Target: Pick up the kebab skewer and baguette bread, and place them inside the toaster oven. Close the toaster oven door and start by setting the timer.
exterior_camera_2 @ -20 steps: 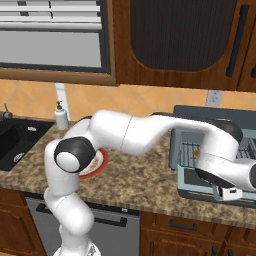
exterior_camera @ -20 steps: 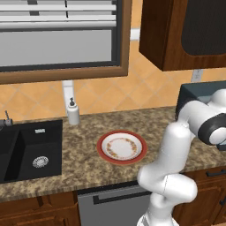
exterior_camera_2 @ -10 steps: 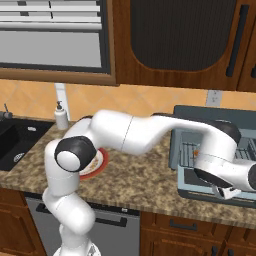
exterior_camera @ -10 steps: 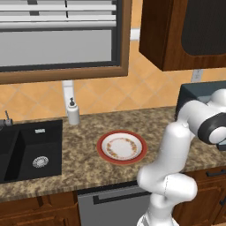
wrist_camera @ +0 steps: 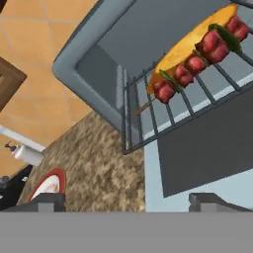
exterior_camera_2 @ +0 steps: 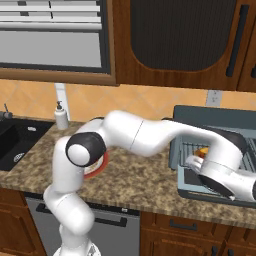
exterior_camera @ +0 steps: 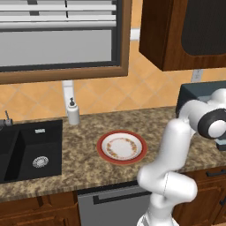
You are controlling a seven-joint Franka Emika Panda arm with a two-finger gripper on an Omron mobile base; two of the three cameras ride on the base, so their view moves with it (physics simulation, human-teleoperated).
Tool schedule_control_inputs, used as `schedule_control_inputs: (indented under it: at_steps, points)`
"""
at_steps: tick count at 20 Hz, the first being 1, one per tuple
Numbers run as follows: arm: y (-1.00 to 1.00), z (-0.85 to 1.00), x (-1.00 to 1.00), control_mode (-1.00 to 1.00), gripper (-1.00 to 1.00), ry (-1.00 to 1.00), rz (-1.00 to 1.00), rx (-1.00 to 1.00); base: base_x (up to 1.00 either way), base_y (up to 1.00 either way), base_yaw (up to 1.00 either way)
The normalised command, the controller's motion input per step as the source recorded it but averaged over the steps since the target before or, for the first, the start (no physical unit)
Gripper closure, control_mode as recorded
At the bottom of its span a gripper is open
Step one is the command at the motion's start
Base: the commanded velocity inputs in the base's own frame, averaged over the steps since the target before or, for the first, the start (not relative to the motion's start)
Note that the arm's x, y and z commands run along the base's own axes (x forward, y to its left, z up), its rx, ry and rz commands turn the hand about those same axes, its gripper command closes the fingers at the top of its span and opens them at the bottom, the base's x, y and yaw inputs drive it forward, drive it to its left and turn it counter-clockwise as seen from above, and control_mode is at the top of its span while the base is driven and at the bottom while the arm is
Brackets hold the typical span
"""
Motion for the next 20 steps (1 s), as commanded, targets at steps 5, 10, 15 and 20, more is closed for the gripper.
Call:
schedule_control_inputs:
  at_steps: [5, 10, 15, 20]
  points:
    - [0.00, 0.00, 0.00, -1.00, -1.00, -0.14, 0.20, -0.29, 0.00, 0.00, 0.00]
    - [0.24, -0.11, 0.04, -1.00, -1.00, -0.10, -0.05, -0.43, 0.00, 0.00, 0.00]
    - [0.13, -0.02, 0.23, -1.00, -1.00, -0.01, -0.33, -0.33, 0.00, 0.00, 0.00]
    - [0.13, 0.01, 0.33, -1.00, -1.00, -0.01, -0.31, -0.21, 0.00, 0.00, 0.00]
